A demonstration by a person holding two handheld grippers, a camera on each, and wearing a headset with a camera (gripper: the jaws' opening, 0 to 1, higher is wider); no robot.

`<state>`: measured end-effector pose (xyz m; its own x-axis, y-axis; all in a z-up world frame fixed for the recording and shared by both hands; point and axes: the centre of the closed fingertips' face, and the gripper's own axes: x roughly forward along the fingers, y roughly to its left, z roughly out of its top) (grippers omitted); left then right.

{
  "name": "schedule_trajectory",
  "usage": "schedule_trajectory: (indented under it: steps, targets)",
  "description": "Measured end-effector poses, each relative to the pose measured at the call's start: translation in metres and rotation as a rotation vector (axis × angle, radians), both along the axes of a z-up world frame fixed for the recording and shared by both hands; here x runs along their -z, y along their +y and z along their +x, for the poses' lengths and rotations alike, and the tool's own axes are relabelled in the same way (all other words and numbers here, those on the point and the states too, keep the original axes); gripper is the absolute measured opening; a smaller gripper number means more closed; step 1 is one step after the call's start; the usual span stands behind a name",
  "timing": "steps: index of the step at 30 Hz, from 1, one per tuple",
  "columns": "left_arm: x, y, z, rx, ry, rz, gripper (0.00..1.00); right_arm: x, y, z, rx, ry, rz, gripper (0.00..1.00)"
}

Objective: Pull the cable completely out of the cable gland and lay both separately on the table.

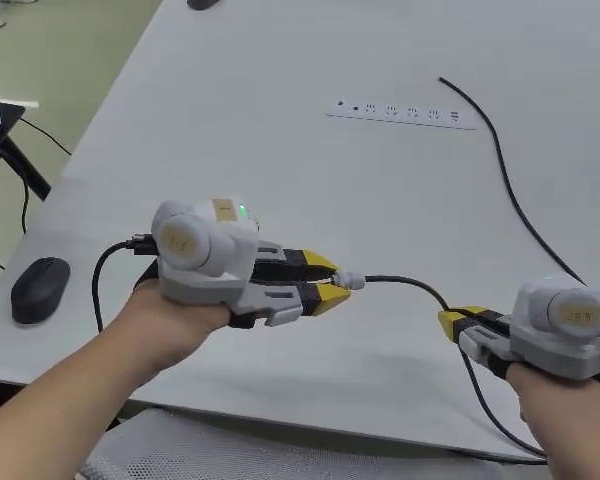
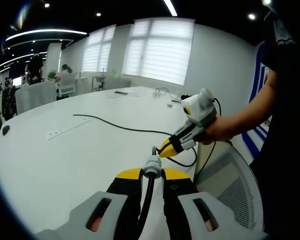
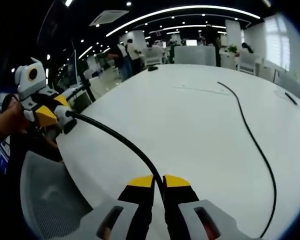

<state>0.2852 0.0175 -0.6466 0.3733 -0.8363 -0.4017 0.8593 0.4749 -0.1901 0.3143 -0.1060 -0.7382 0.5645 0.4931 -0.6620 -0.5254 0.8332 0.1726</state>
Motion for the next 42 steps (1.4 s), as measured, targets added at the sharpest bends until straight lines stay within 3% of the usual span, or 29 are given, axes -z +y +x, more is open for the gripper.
schedule_trajectory:
  steps: [9,13,19,24,26,27,28,34,42]
  targets:
    - [0.003,0.008,0.005,-0.024,0.009,0.002,0.15,-0.001,0.008,-0.01,-0.083,-0.009,-0.044,0.03]
    - [0.003,0.009,0.007,-0.031,0.005,-0.001,0.15,-0.008,0.012,-0.014,-0.11,-0.015,-0.032,0.12]
    - [0.003,0.007,0.006,-0.025,0.009,0.001,0.15,-0.032,0.031,-0.012,-0.209,-0.097,-0.026,0.26]
    - [0.002,0.007,0.006,-0.022,0.008,-0.001,0.15,-0.059,0.059,-0.01,-0.312,-0.199,-0.025,0.32]
    - [0.001,0.007,0.005,-0.02,0.006,0.001,0.15,-0.067,0.071,-0.012,-0.372,-0.249,-0.047,0.34]
    - [0.001,0.007,0.005,-0.02,0.008,0.002,0.15,-0.073,0.077,-0.011,-0.414,-0.307,-0.078,0.34]
    - [0.001,0.008,0.005,-0.02,0.006,0.003,0.15,-0.074,0.081,-0.013,-0.442,-0.326,-0.103,0.35]
    - [0.001,0.009,0.005,-0.014,0.007,0.005,0.15,-0.075,0.103,-0.024,-0.559,-0.374,-0.167,0.33]
    - [0.0,0.004,0.002,0.008,0.003,0.006,0.15,-0.075,0.112,-0.022,-0.594,-0.398,-0.196,0.23]
